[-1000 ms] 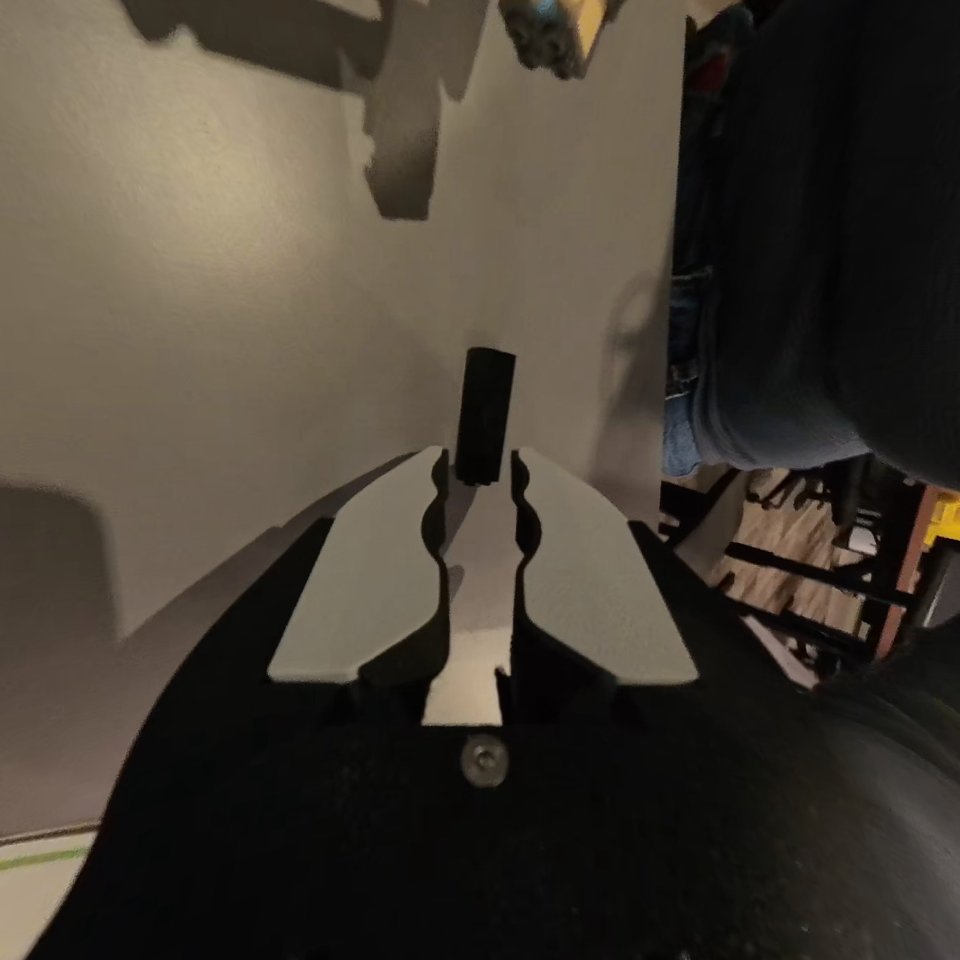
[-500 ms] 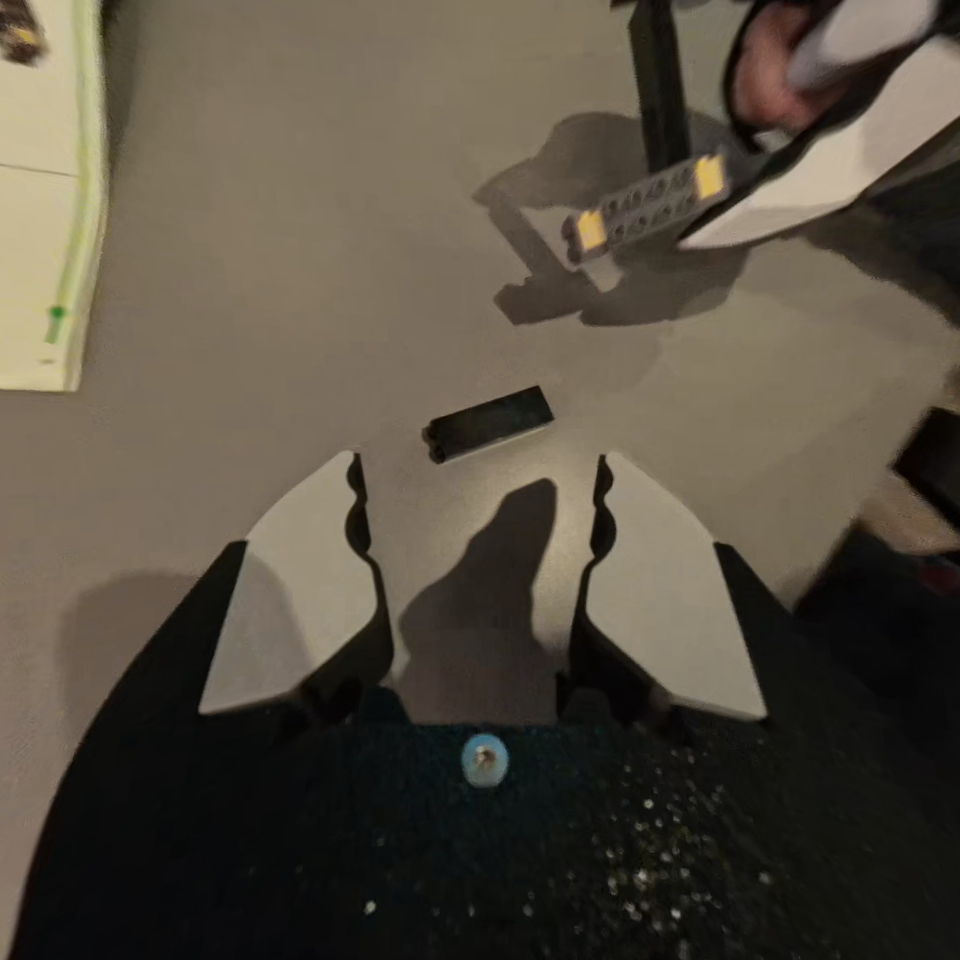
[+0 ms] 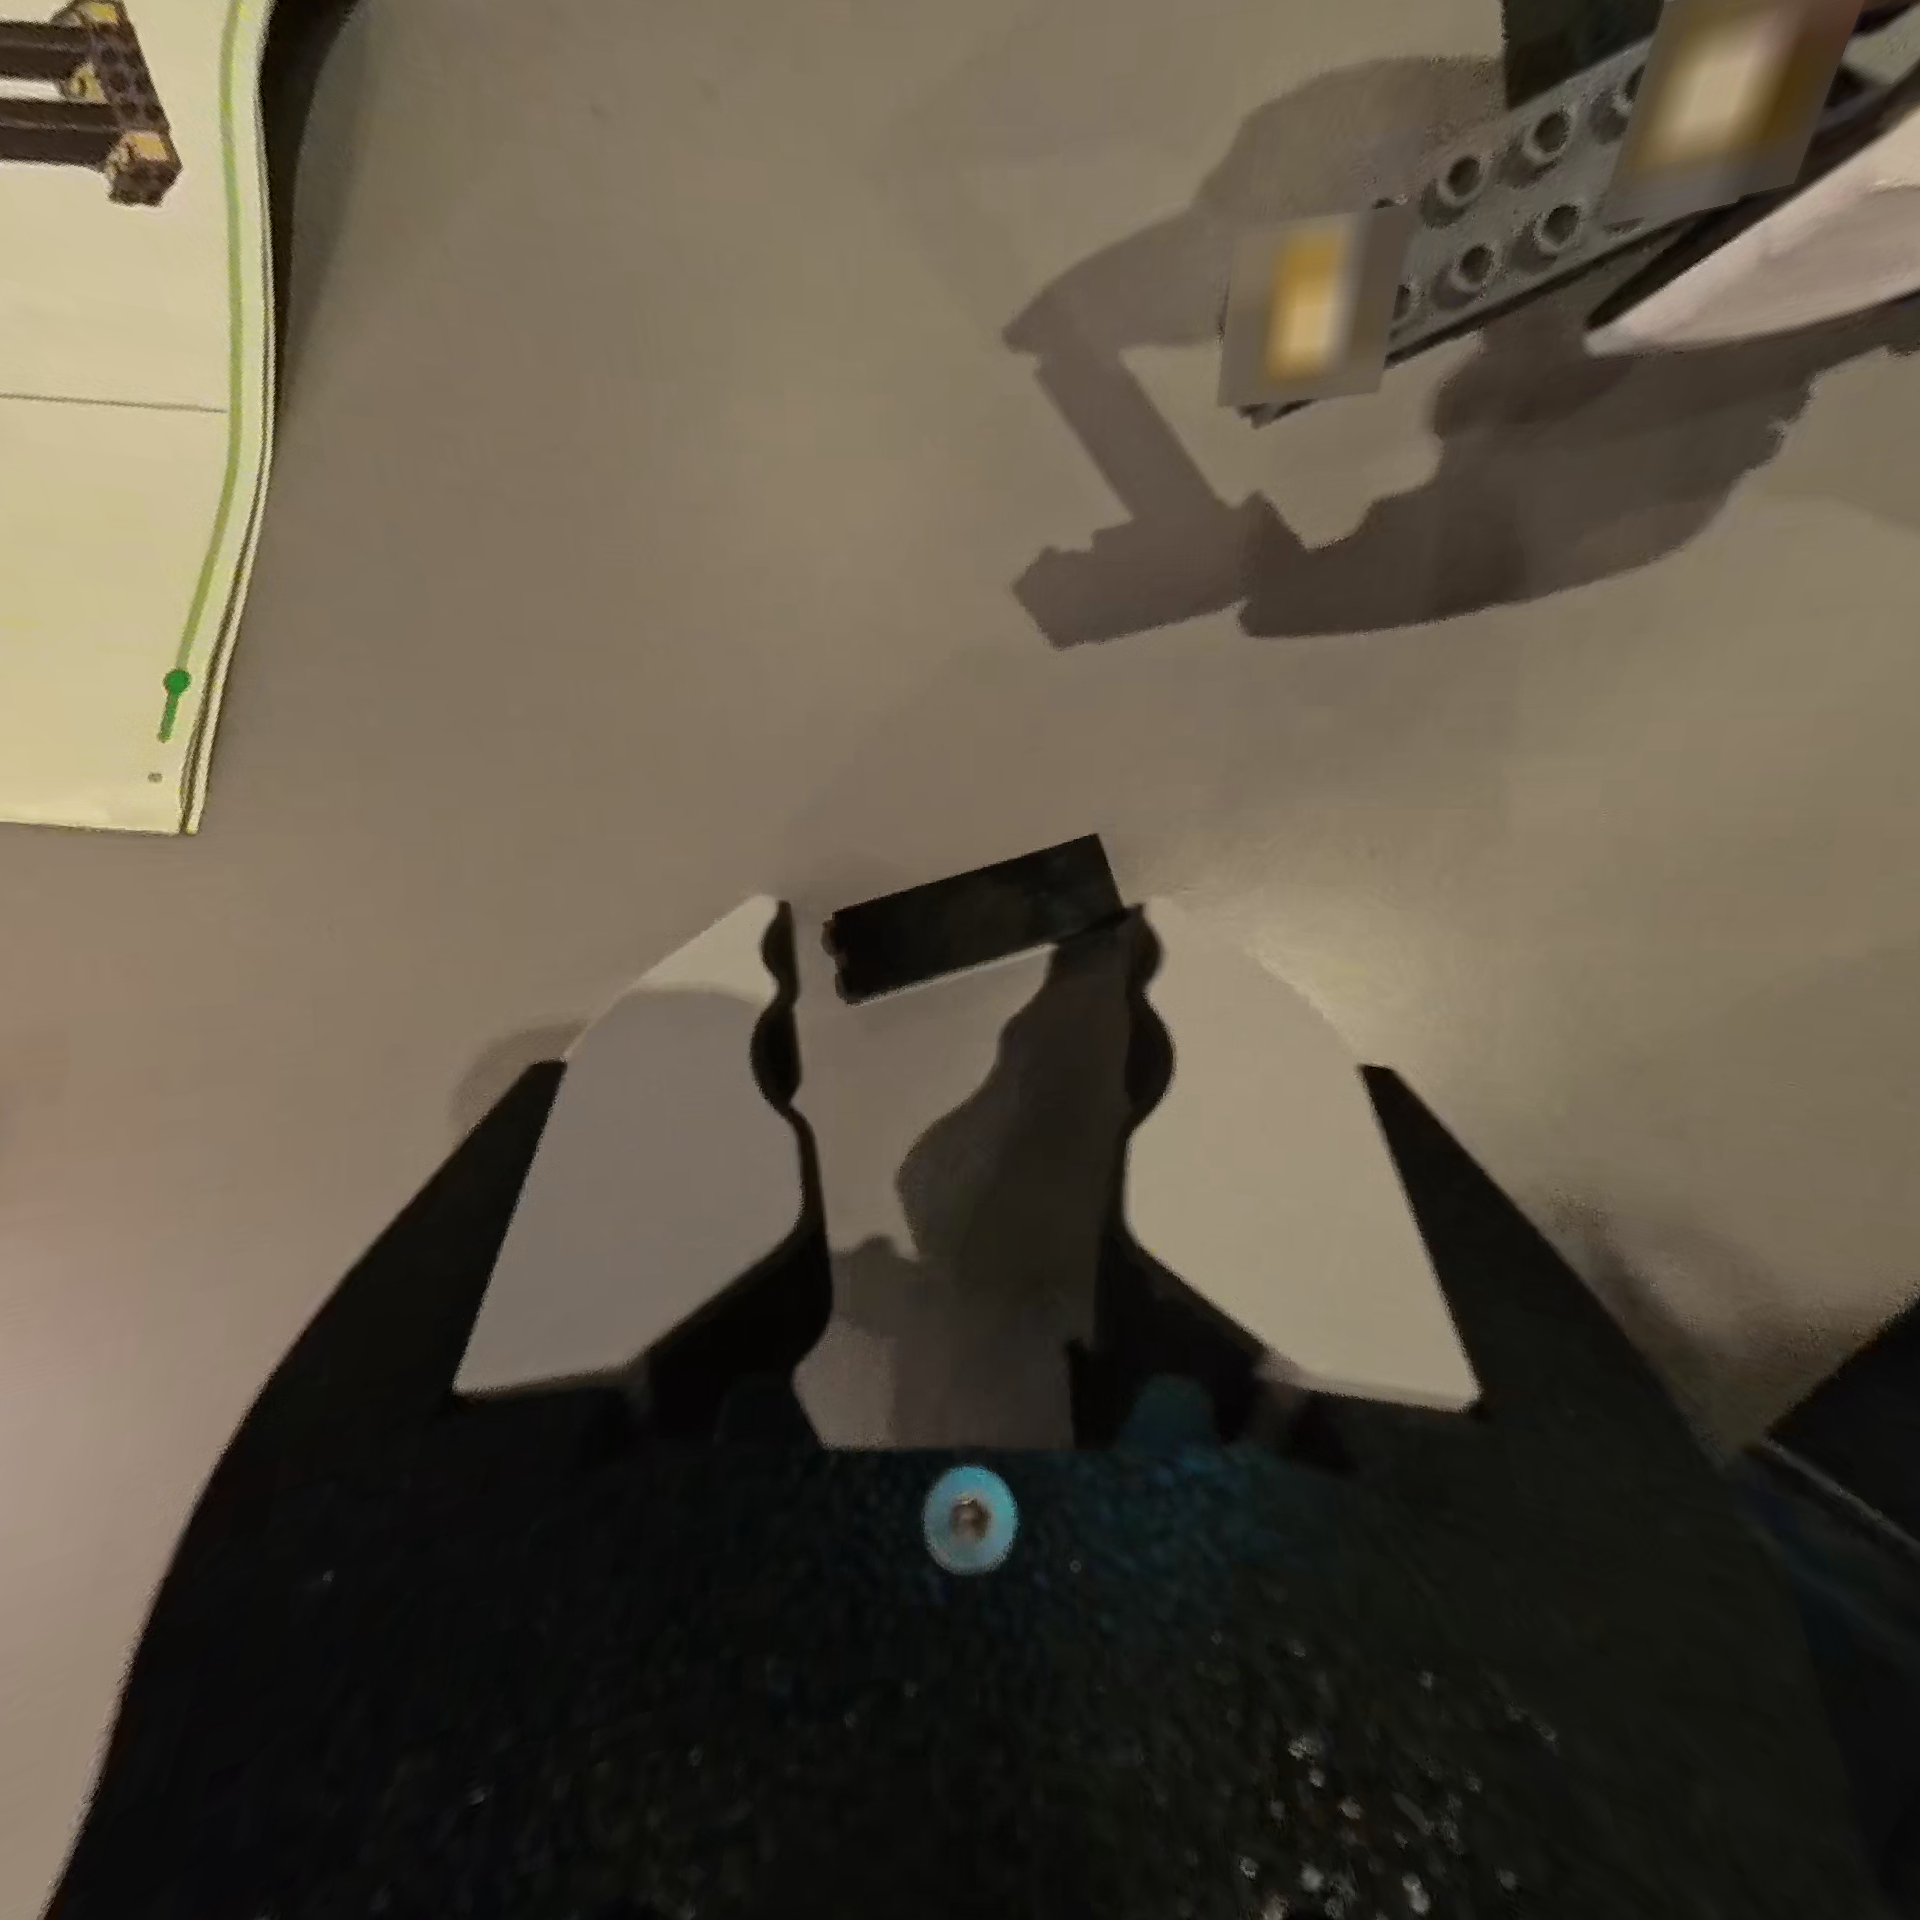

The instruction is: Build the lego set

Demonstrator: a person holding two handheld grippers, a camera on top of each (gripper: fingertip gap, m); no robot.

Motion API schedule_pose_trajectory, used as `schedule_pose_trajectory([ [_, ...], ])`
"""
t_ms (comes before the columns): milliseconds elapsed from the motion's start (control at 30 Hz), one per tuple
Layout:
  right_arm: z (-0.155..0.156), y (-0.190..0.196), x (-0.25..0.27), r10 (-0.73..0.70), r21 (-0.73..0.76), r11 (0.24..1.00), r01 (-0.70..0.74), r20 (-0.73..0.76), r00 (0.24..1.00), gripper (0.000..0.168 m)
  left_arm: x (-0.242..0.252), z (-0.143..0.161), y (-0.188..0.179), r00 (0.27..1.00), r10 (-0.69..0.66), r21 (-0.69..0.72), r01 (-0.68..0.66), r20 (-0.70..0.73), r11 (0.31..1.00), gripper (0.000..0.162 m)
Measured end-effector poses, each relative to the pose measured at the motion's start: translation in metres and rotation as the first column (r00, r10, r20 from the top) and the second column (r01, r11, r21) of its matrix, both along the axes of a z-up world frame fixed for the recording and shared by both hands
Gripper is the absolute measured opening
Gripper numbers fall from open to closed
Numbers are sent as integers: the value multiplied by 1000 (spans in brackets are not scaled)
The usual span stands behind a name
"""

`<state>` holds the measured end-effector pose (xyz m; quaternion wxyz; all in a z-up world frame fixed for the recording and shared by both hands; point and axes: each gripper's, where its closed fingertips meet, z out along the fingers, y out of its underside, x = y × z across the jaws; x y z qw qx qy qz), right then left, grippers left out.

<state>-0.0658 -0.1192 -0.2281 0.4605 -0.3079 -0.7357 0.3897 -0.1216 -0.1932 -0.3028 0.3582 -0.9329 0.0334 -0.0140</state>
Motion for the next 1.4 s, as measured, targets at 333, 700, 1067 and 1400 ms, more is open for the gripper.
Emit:
schedule_pose_trajectory([
  [333,3,-10,18,161,-152,977,-150,66,985,69,15,56,11,920,-387,391,334,63,857,53],
  [700,-28,-2,24,139,-94,989,-118,267,954,69,28,93,9,775,-624,589,550,-97,592,53],
  [1067,-60,0,33,210,-183,973,-139,457,864,70,47,82,24,720,-694,595,557,2,580,53],
  [1400,21,-14,38,371,-676,732,-84,292,882,62,64,115,25,701,-688,725,572,-189,383,52],
])
